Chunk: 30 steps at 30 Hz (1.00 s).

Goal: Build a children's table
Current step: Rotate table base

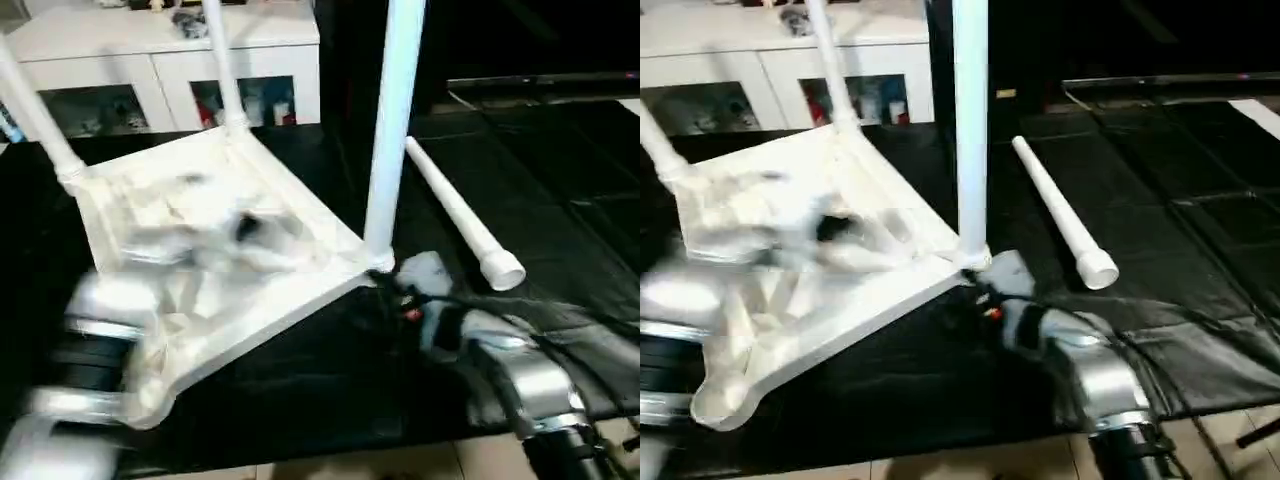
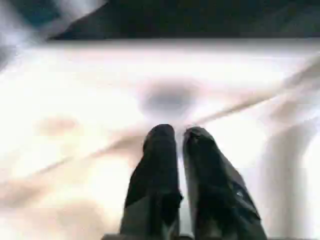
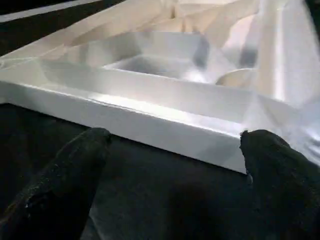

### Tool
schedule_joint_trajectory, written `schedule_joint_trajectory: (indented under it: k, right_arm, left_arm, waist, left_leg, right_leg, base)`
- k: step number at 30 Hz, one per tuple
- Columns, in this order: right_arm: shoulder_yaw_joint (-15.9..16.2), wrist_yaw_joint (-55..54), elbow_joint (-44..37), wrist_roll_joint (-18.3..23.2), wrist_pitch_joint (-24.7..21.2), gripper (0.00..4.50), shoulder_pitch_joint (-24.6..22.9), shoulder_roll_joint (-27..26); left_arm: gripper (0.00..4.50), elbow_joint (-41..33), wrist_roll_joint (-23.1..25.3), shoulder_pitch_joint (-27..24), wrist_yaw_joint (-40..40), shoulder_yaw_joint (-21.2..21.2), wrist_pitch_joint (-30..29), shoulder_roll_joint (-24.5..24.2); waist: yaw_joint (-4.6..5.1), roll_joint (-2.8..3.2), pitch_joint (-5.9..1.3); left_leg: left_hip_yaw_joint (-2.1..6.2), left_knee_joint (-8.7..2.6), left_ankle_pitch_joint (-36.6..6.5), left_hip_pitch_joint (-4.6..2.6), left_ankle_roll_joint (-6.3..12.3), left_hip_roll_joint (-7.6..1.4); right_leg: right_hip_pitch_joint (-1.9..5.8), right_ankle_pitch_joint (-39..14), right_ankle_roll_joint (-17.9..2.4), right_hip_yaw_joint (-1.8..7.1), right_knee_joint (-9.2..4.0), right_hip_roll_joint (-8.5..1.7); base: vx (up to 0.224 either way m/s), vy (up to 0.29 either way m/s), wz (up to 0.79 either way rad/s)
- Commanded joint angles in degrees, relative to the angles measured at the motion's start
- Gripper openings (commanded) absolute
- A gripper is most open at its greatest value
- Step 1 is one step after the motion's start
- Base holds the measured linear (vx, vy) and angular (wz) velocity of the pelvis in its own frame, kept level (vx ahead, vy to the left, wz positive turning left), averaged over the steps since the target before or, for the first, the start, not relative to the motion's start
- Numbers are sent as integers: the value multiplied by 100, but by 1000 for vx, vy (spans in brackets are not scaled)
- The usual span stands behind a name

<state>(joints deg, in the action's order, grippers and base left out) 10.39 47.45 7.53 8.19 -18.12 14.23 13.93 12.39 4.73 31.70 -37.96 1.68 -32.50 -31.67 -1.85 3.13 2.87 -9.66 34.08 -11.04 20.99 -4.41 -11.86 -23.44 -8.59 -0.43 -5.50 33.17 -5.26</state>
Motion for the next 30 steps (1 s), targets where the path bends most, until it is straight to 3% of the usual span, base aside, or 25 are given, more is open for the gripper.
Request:
schedule_joint_trajectory:
  k: [1, 3, 6, 10, 14, 17, 20, 24, 25, 28, 29, 30]
  right_arm:
    - [152, -120, 41, -159, -165, 450, 116, -33]
    - [229, -359, 227, -279, -297, 450, 224, -175]
    - [259, -632, 446, -381, -443, 450, 346, -292]
    - [304, -739, 579, -454, -499, 450, 428, -324]
    - [330, -812, 628, -507, -549, 450, 476, -350]
    - [305, -870, 694, -513, -570, 450, 514, -390]
    - [311, -915, 801, -536, -568, 450, 565, -408]
    - [308, -1027, 1111, -611, -415, 450, 725, -436]
    - [287, -1078, 1213, -624, -370, 450, 781, -452]
    - [245, -1219, 1545, -667, -226, 450, 979, -506]
    - [226, -1265, 1708, -678, -163, 450, 1094, -541]
    - [221, -1274, 1740, -679, -150, 450, 1117, -549]
  left_arm:
    - [11, 56, 297, -46, 174, -83, -123, -271]
    - [1, 103, 476, -216, 236, -50, -345, -780]
    - [1, 125, 786, -414, 296, 146, -563, -1133]
    - [1, 274, 1017, -596, 298, 356, -631, -1278]
    - [1, 258, 1041, -789, 129, 575, -749, -1326]
    - [1, 257, 930, -865, 8, 647, -745, -1262]
    - [1, 109, 822, -1005, -297, 805, -764, -1273]
    - [1, -439, 545, -1396, -1199, 1230, -847, -1441]
    - [1, -615, 441, -1492, -1471, 1349, -865, -1521]
    - [1, -1101, 134, -1711, -2137, 1627, -873, -1714]
    - [1, -1378, -71, -1812, -2413, 1709, -891, -1774]
    - [1, -1435, -119, -1832, -2467, 1722, -903, -1782]
  waist:
    - [-5, -2, -393]
    - [-16, 7, -396]
    - [-9, 33, -361]
    - [-16, 32, -336]
    - [-11, 36, -346]
    - [-17, 9, -355]
    - [-6, 33, -360]
    - [-8, 51, -386]
    - [-5, 27, -378]
    - [12, 11, -345]
    - [14, 15, -325]
    - [17, 17, -323]
  left_leg:
    - [28, -419, -1030, -48, 246, -77]
    - [32, -419, -998, -54, 197, -81]
    - [24, -456, -1290, -70, 79, -87]
    - [34, -479, -1764, -108, -52, -80]
    - [49, -485, -1833, -101, -93, -81]
    - [48, -477, -1694, -80, -56, -80]
    - [48, -478, -1602, -69, -57, -85]
    - [43, -468, -1506, -80, -74, -99]
    - [36, -470, -1472, -73, -52, -91]
    - [36, -488, -1587, -65, -43, -89]
    - [20, -485, -1754, -109, -78, -86]
    - [28, -490, -1815, -110, -97, -85]
  right_leg:
    - [305, -1392, -1096, 234, -287, -221]
    - [296, -1253, -1181, 239, -249, -228]
    - [278, -1495, -1178, 254, -289, -239]
    - [253, -1984, -1016, 258, -360, -253]
    - [255, -1955, -1030, 262, -361, -258]
    - [273, -1828, -1059, 268, -345, -267]
    - [276, -1653, -1133, 269, -317, -260]
    - [289, -1314, -1280, 280, -273, -270]
    - [292, -1287, -1295, 278, -277, -261]
    - [290, -1542, -1324, 282, -275, -273]
    - [252, -1771, -1275, 287, -309, -267]
    - [260, -1872, -1257, 288, -308, -275]
  base:
    - [0, 0, 0]
    - [0, 0, 0]
    - [0, 0, 0]
    - [0, 0, 0]
    - [0, 0, 0]
    - [0, 0, 0]
    - [0, 0, 0]
    - [0, 0, 0]
    - [0, 0, 0]
    - [0, 0, 0]
    - [0, 0, 0]
    - [0, 0, 0]
